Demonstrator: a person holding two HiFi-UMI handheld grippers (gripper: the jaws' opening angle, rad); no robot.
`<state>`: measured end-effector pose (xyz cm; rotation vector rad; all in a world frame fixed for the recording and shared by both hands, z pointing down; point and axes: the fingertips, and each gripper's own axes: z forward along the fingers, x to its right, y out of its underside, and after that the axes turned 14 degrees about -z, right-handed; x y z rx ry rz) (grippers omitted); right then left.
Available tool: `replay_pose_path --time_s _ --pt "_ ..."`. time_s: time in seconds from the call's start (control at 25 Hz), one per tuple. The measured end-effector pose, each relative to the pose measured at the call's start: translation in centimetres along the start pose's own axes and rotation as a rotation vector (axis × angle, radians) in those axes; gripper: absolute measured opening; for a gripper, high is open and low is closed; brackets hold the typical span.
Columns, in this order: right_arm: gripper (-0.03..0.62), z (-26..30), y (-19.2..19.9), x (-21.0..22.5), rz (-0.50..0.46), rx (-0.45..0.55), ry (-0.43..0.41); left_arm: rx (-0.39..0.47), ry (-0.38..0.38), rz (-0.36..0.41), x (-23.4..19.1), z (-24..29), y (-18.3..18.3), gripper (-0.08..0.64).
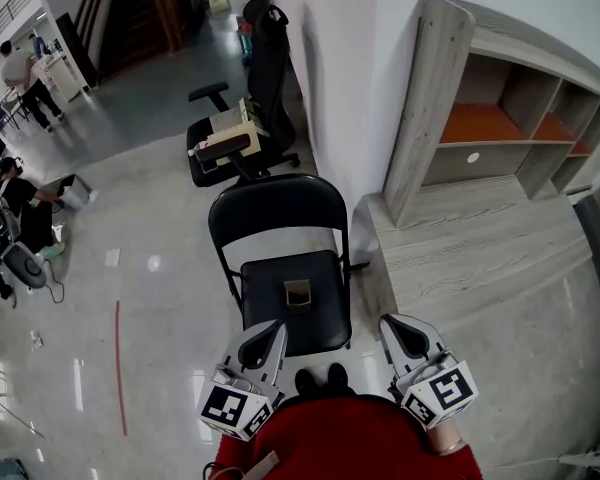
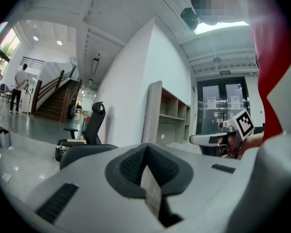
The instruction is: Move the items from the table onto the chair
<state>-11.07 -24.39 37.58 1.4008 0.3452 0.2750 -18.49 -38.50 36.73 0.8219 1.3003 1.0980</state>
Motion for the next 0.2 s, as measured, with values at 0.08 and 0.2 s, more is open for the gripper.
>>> replay_pose_path --time_s 0.08,0.2 --pt "0.012 -0.17 0.22 0.03 -0.007 -0.006 0.002 -0.002 0.001 0.005 0.15 0.03 0.15 0.008" --pt "0.012 -0.25 0.44 0.04 -0.019 -0.014 0.0 -0.005 -0.005 0.007 0.24 -0.07 0.4 0.009"
